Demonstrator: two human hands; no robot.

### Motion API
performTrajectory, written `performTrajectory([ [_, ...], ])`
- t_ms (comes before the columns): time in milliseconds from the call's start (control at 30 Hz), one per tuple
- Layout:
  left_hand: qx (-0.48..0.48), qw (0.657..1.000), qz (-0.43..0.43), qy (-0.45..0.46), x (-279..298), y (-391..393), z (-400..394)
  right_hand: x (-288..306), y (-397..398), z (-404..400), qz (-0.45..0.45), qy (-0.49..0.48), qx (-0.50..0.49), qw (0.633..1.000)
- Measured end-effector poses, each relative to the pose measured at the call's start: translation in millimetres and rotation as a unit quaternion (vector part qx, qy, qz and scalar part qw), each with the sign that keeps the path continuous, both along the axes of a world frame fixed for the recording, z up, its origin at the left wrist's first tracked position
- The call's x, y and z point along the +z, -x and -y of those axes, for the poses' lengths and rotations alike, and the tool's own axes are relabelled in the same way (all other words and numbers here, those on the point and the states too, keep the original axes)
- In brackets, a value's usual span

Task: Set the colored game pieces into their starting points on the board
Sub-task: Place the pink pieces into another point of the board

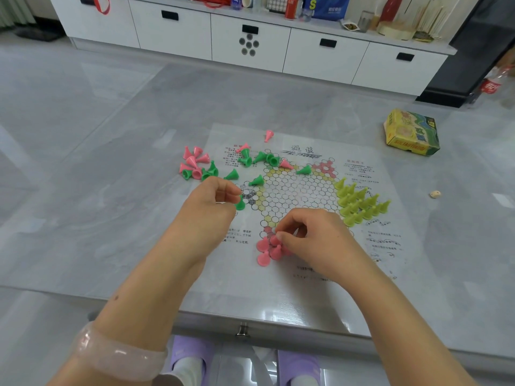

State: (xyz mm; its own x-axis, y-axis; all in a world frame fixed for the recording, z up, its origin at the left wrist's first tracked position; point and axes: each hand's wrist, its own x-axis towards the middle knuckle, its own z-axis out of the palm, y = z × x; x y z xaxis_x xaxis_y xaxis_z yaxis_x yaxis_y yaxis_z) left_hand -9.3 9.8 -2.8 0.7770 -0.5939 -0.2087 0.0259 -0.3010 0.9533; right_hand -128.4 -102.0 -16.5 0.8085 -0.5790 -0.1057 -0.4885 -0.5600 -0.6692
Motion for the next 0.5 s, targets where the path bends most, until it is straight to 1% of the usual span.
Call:
performTrajectory([
  [233,-0.007,1.000,-0.005,0.010,0.3,-0.2,-1.3,0.2,0.5,0.3,-0.010,0.002,0.006,1.000],
  [300,-0.014,1.000,-0.009,0.019,0.2,-0.2,-1.7,1.9,1.0,-0.1,0.000,0.000,0.004,1.000],
  [333,-0.020,0.999,-0.016,0.024,0.7,-0.1,-2.2,4.4,1.2,-1.0,0.023,-0.009,-0.003,1.000],
  [400,-0.030,0.997,-0.050,0.049,2.5,0.9,-2.9,12.6,1.6,-4.8,0.105,-0.040,-0.015,0.994],
  [433,-0.033,0.994,-0.075,0.069,3.8,2.0,-3.4,17.7,1.8,-7.7,0.148,-0.050,-0.015,0.988],
  [500,-0.036,0.983,-0.135,0.116,6.9,5.2,-3.4,25.8,1.4,-14.2,0.203,-0.045,0.006,0.978],
])
